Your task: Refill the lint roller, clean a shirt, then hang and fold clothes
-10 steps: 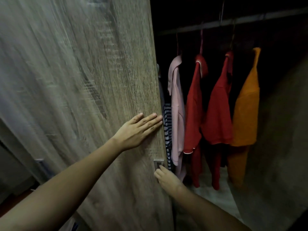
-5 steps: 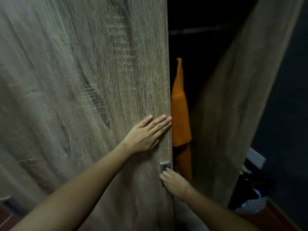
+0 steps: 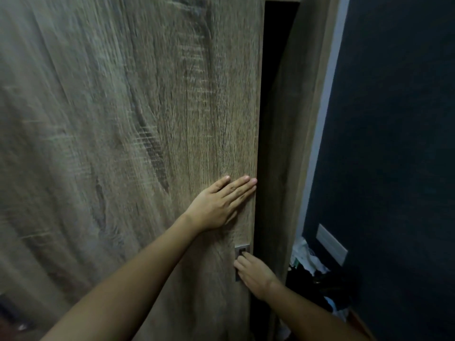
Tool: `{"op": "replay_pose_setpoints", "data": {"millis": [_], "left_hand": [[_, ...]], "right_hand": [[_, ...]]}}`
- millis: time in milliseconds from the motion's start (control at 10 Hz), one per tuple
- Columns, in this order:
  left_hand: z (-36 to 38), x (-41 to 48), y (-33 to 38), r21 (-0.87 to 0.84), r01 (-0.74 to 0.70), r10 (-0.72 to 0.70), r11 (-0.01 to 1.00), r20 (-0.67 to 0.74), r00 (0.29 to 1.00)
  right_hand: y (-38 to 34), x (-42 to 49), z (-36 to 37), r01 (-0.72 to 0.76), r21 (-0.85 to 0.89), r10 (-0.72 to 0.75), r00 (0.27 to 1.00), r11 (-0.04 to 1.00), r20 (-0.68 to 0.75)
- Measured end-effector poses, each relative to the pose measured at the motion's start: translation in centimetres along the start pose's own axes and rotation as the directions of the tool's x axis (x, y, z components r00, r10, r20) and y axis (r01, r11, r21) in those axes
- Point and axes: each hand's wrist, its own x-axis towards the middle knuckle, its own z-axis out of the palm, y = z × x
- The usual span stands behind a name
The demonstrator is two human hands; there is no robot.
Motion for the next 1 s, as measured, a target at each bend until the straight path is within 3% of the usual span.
{"op": "replay_pose_setpoints", "data": {"millis": [200,500,800,1000], "left_hand": [[-0.1,4.0,2.2,-0.005,-0.013,0.013,1.0,-0.008,1.0],[0.4,6.9,4.0,-0.066,0.0,-0.006,0.998,-0.085,0.996],[-0.5,8.1,5.2,-0.098,0.035,-0.042,0.995,-0.069,0.997],[-2.2,8.2,7.4,-0.259,0.064,-0.083,0.964,-0.064,0.994]], "right_hand": [[2.2,-2.7,2.3,-0.009,0.034,0.01,1.0,0.999,-0.029],[3.4,-4.6,4.0,-0.061,0.075,0.059,0.998,0.995,0.029],[3.7,-5.0,4.0,-0.096,0.137,0.082,0.991,0.986,0.106],[3.6,-7.6,3.2,-0.209,0.556,0.163,0.978,0.804,0.131]]}}
